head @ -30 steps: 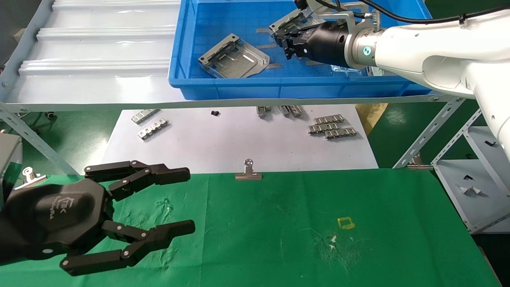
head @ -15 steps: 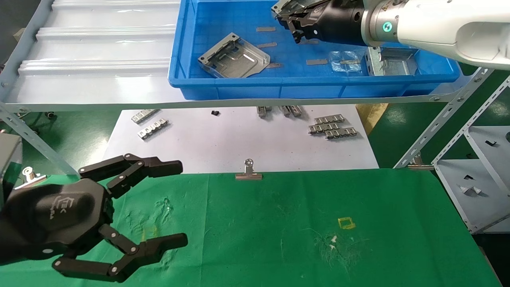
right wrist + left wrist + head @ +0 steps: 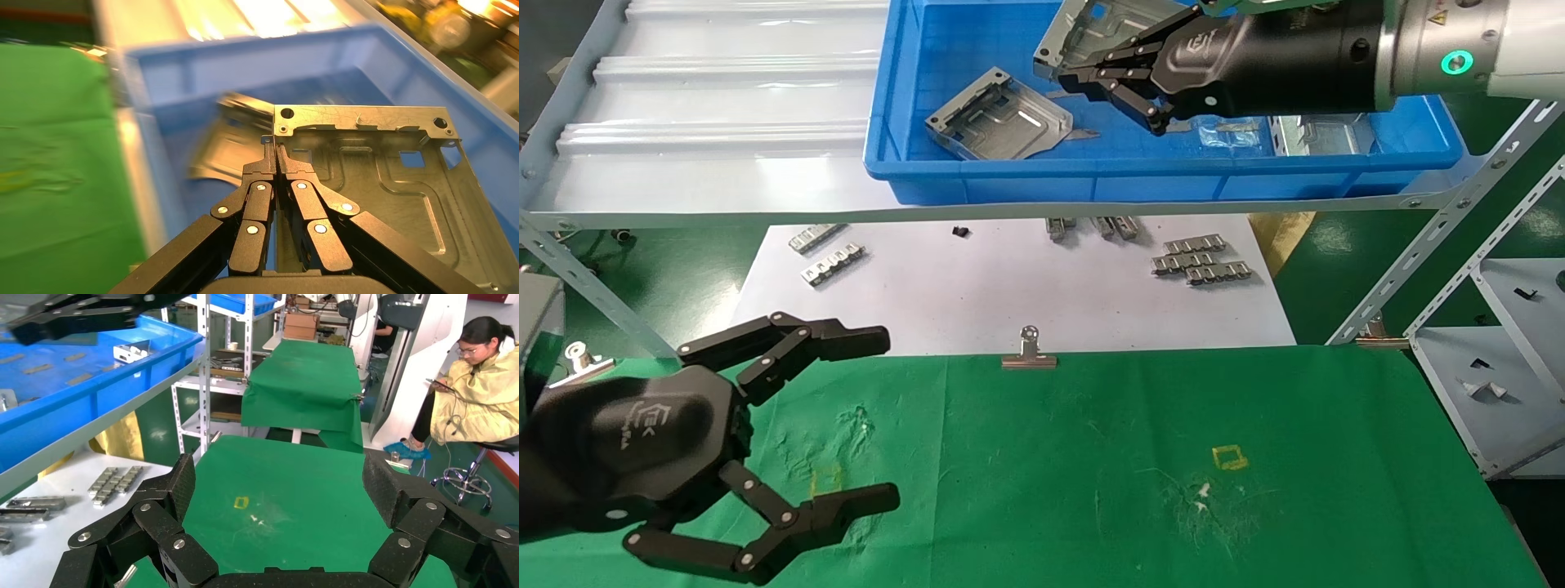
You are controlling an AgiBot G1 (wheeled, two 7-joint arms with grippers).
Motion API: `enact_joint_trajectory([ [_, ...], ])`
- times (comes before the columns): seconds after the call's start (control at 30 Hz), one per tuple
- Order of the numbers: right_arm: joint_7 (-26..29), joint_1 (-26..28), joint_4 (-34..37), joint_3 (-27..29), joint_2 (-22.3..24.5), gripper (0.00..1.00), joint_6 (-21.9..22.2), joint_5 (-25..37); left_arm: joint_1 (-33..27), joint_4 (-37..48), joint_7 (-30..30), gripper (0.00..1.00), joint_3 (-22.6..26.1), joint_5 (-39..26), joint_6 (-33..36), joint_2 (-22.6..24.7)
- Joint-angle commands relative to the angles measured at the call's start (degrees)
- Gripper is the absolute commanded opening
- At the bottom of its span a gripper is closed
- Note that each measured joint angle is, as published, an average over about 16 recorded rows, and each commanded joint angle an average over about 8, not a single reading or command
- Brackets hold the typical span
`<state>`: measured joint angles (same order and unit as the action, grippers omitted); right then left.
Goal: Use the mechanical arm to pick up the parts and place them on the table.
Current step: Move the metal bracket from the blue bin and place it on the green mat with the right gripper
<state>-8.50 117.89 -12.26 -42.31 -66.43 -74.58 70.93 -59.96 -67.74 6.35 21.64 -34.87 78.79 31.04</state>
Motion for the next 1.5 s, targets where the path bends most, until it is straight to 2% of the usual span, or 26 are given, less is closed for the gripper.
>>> enact_joint_trajectory([
  [0.03, -2.03, 0.24, 0.01, 0.35, 1.1, 0.0, -4.31, -0.84, 0.0, 0.0, 0.0, 1.0, 0.0, 0.0, 0.0, 0.0],
  [0.23, -5.23, 2.45, 0.57, -0.88, 3.32, 0.0, -13.81, 0.1, 0.0, 0.0, 0.0, 1.0, 0.0, 0.0, 0.0, 0.0],
  [0.37, -6.03, 3.04, -1.05, -2.37, 4.84, 0.0, -16.78, 0.2, 0.0, 0.0, 0.0, 1.0, 0.0, 0.0, 0.0, 0.0],
  [0.57, -3.89, 1.03, -9.85, -6.06, 9.37, 0.0, -17.6, -4.07, 0.0, 0.0, 0.0, 1.0, 0.0, 0.0, 0.0, 0.0],
  [0.83, 1.62, -2.49, -26.42, -14.55, 19.69, 0.0, -17.37, -14.16, 0.0, 0.0, 0.0, 1.0, 0.0, 0.0, 0.0, 0.0],
  [1.07, 2.25, -4.44, -33.57, -23.22, 26.97, 0.0, -17.08, -18.33, 0.0, 0.0, 0.0, 1.0, 0.0, 0.0, 0.0, 0.0],
  [1.27, 0.12, -8.19, -31.77, -31.36, 27.29, 0.0, -16.44, -16.8, 0.0, 0.0, 0.0, 1.0, 0.0, 0.0, 0.0, 0.0],
  [1.5, -7.24, -12.86, -18.98, -36.28, 22.04, 0.0, -15.1, -13.67, 0.0, 0.0, 0.0, 1.0, 0.0, 0.0, 0.0, 0.0],
])
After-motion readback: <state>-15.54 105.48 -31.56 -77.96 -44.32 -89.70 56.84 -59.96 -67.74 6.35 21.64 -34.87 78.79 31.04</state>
